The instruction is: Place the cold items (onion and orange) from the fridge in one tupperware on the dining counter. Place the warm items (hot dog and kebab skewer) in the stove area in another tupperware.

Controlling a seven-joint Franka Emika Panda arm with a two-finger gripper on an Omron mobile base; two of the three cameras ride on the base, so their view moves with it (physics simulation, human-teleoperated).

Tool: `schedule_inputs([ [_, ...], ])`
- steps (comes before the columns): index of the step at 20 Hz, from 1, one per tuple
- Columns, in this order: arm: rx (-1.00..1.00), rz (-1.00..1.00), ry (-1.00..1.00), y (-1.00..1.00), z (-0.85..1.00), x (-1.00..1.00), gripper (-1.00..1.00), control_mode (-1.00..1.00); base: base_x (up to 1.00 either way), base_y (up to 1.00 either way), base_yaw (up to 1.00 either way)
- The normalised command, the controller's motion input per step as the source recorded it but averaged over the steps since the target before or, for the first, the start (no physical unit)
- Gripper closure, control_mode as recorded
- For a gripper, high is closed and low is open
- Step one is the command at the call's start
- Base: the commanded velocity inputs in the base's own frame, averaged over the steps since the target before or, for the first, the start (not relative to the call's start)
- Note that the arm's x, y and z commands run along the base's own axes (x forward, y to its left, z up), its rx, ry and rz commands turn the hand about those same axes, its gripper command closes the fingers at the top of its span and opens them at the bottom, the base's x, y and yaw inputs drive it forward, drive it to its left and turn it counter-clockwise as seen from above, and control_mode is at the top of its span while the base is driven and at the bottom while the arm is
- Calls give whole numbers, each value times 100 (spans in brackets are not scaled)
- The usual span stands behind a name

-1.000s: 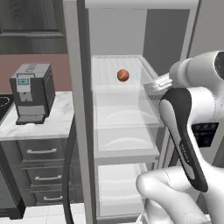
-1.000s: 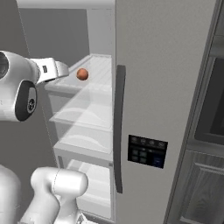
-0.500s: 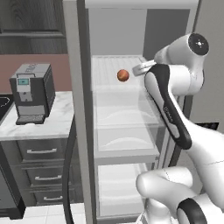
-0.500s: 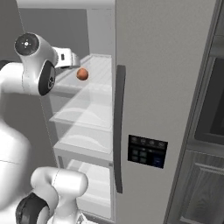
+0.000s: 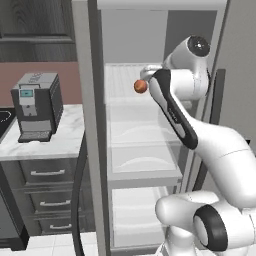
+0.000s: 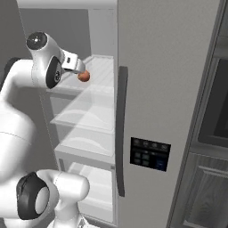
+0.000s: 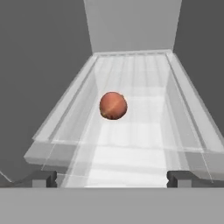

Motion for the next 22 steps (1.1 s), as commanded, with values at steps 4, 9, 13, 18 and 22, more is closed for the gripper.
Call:
schedule_inputs([
  [4, 8, -4, 18, 4, -23, 74, -100, -100, 0, 0, 0],
  [9, 0, -5, 11, 3, -22, 71, -100, -100, 0, 0, 0],
  [13, 0, -2, 7, 0, -45, 51, -100, -100, 0, 0, 0],
  [18, 0, 0, 2, 0, -41, 47, -100, -100, 0, 0, 0],
  [22, 0, 0, 0, 6, -24, 52, -100, -100, 0, 0, 0],
])
